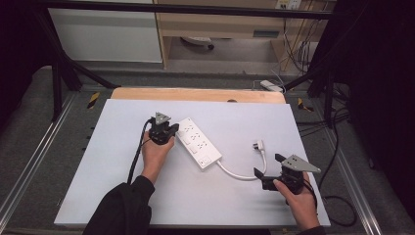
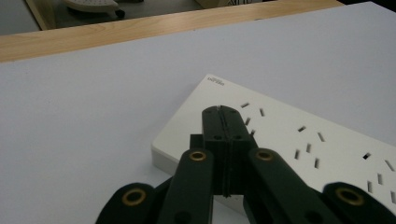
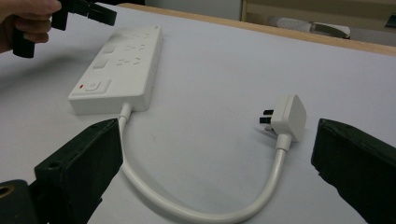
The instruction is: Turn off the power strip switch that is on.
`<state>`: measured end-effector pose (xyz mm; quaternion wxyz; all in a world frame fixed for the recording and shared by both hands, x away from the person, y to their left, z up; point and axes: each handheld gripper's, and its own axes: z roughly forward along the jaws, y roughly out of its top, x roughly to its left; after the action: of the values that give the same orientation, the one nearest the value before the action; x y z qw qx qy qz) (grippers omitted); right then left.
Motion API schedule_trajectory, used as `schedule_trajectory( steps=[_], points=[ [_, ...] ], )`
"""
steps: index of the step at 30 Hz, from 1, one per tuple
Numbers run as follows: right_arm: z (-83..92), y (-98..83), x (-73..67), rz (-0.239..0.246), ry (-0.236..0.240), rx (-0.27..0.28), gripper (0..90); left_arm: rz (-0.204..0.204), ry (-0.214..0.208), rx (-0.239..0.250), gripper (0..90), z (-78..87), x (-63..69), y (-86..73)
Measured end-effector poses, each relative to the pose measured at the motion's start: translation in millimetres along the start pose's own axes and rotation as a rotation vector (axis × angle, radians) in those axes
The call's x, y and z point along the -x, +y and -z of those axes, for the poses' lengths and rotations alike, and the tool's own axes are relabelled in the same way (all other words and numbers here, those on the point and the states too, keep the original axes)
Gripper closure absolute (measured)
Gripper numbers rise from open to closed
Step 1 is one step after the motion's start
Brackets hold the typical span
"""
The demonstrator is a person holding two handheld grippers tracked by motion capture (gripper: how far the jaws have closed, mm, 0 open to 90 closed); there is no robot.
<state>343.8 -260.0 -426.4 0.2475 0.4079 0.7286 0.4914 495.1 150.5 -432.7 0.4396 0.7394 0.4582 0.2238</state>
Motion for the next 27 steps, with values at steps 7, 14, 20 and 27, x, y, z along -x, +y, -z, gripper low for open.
schedule_trajectory(
  steps=[7,14,20,27],
  points=[
    [0.4,0.1,0.0,-0.002,-0.001,0.001,2.5,0.001,0.002,-0.006,90.0,-1.5,-0.1,-1.3],
    [0.9,0.4,0.4,-0.003,-0.001,0.006,2.5,0.003,0.002,-0.007,90.0,-3.8,1.3,-2.5],
    [0.9,0.5,0.4,-0.003,-0.001,0.005,2.5,-0.003,0.001,-0.012,90.0,-4.0,2.1,-2.9],
    [1.6,0.7,0.3,-0.005,-0.001,0.007,2.5,-0.003,0.008,-0.017,90.0,-5.3,0.5,-3.9]
  ],
)
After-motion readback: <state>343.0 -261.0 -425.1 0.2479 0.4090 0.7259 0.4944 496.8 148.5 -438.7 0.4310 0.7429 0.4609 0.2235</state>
